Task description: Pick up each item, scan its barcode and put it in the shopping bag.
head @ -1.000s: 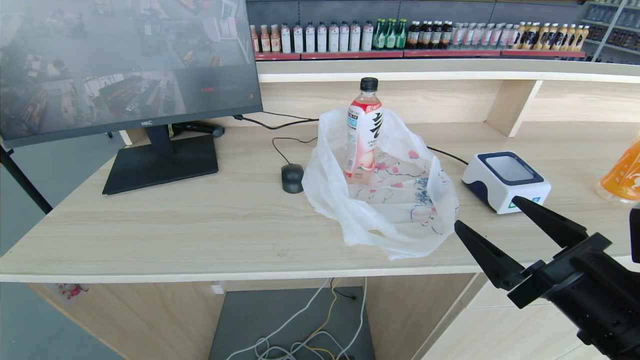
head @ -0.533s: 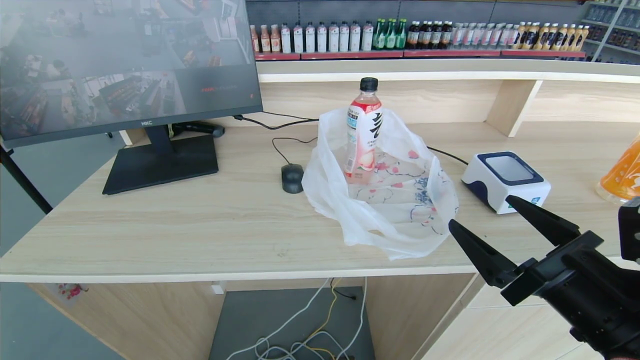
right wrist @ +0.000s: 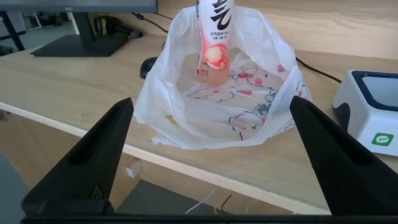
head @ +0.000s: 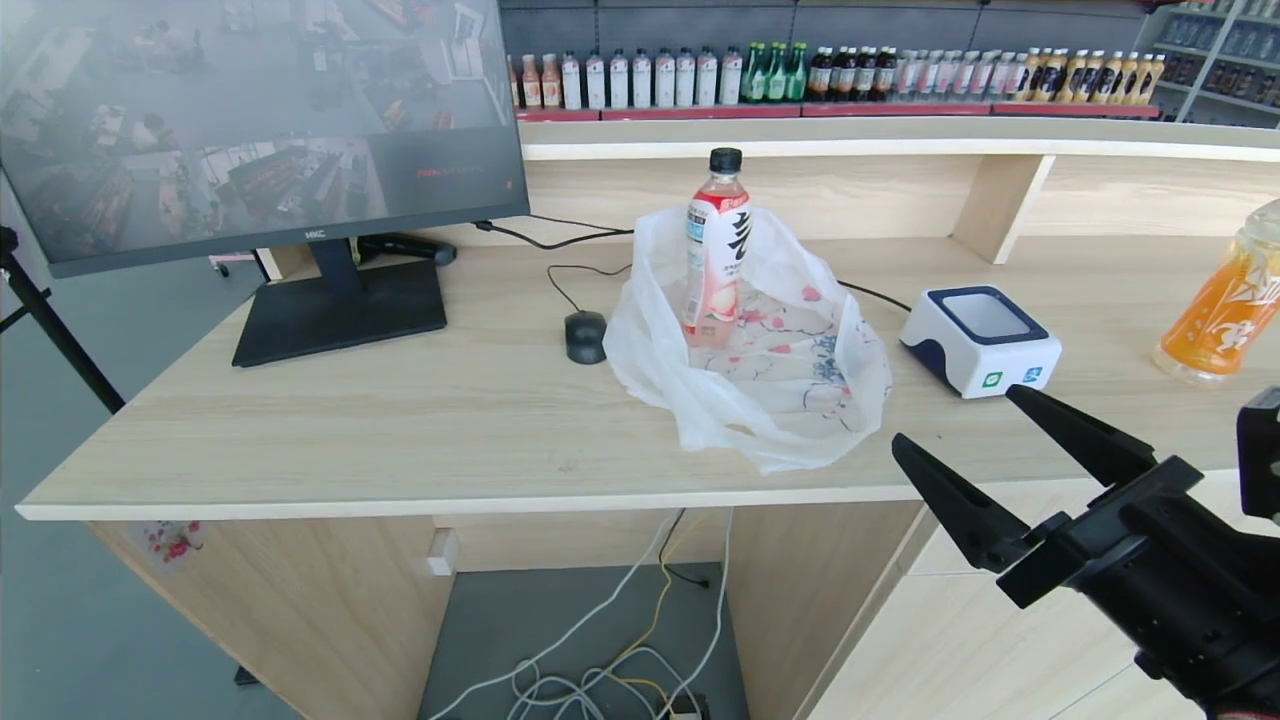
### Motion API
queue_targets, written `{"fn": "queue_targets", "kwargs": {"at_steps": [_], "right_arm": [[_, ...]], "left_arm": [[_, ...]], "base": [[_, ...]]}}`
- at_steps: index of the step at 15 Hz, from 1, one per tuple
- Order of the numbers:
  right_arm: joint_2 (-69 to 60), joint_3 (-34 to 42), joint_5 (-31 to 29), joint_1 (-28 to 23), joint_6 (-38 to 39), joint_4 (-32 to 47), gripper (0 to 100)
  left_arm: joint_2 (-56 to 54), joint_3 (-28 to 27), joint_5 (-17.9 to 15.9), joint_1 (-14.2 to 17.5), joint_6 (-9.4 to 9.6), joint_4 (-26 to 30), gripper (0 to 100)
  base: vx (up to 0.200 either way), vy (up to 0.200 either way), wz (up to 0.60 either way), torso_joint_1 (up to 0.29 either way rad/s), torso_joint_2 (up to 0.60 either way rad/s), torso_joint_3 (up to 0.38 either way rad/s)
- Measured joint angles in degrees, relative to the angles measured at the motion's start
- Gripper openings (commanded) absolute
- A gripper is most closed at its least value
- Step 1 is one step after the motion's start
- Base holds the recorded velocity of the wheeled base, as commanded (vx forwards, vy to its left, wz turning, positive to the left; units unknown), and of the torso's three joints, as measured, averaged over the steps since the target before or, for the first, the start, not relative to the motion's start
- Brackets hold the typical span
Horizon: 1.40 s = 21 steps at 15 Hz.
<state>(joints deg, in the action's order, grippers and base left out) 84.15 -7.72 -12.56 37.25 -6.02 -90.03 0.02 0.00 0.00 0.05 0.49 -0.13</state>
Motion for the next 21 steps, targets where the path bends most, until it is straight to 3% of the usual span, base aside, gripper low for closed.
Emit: {"fn": "queue_targets", "kwargs": {"at_steps": [21], "right_arm": [[-1.3,2.4,0.0,-0.2,-0.1,0.1,100]], "left_arm": [[0.0,0.0,0.0,0.0,-0.35,-0.1,100]], "base": [[0.000,-0.190,0.00,0.002,0.00,0.002]]}}
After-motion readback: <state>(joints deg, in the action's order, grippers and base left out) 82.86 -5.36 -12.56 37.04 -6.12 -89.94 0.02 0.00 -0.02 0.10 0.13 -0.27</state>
